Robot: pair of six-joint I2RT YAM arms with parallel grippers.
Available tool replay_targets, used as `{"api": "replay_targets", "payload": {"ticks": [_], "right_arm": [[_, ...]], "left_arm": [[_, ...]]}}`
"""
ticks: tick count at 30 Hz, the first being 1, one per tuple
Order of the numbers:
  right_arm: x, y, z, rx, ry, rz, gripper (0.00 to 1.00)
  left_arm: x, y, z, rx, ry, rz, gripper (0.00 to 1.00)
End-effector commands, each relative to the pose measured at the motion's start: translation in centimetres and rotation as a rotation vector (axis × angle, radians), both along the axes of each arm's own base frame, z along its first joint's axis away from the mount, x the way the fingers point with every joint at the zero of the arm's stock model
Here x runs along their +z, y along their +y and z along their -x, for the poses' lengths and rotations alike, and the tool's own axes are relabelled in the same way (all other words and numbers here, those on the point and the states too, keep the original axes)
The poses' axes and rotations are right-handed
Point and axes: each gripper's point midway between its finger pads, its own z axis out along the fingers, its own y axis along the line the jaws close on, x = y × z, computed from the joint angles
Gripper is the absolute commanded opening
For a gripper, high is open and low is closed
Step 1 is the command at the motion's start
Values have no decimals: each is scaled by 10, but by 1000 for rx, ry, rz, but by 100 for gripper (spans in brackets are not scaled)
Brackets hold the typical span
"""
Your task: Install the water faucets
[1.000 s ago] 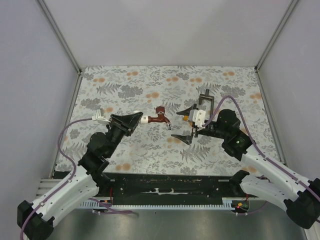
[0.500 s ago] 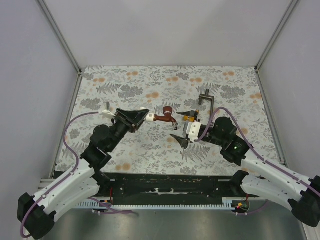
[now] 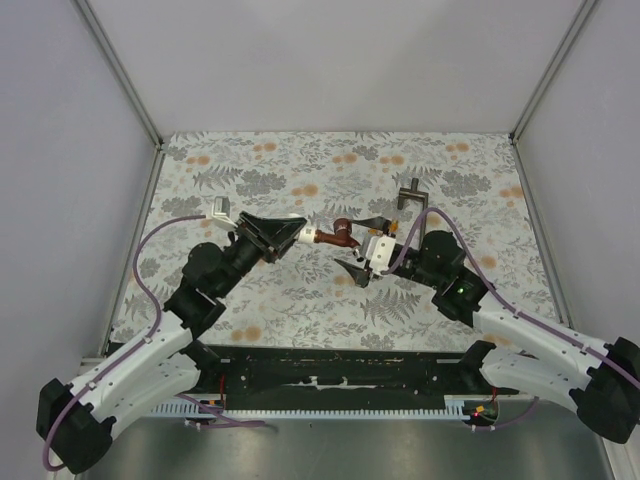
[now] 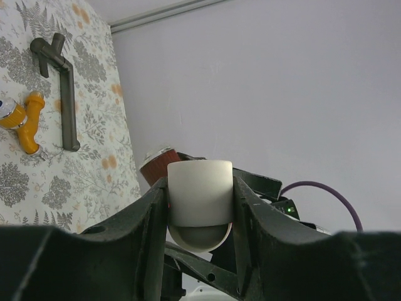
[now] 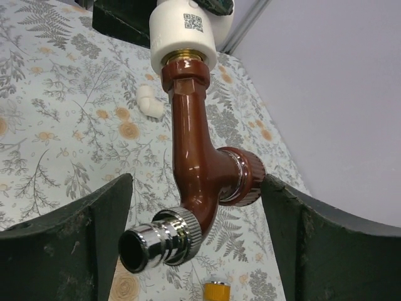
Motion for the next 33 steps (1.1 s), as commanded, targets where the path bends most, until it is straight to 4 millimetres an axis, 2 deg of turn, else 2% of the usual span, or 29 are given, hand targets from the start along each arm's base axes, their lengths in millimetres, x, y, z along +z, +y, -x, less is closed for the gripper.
{"api": "replay_targets", "payload": {"ticks": [1, 12, 15, 18, 22, 24, 26, 33], "right_arm": [[28, 12, 11, 68, 75, -66, 86], [14, 25, 31, 127, 466, -116, 59], [11, 29, 35, 140, 592, -130, 49], [17, 32, 37, 174, 724, -193, 39], [28, 37, 37, 243, 922, -316, 18], [34, 40, 38, 281, 1008, -372, 10], [38, 42, 34, 298, 1087, -423, 7], [43, 44, 11, 336, 1412, -602, 6]], "left_arm": [[54, -2, 10, -59, -129, 102, 2], [68, -5, 11, -98, -364, -36, 2], [74, -6, 16, -121, -469, -79, 2], [80, -8, 22, -151, -585, -138, 2], [87, -9, 34, -176, -738, -174, 2], [92, -8, 42, -187, -815, -173, 2], [97, -9, 51, -203, -891, -171, 2], [115, -5, 93, -276, -1163, -146, 2]]}}
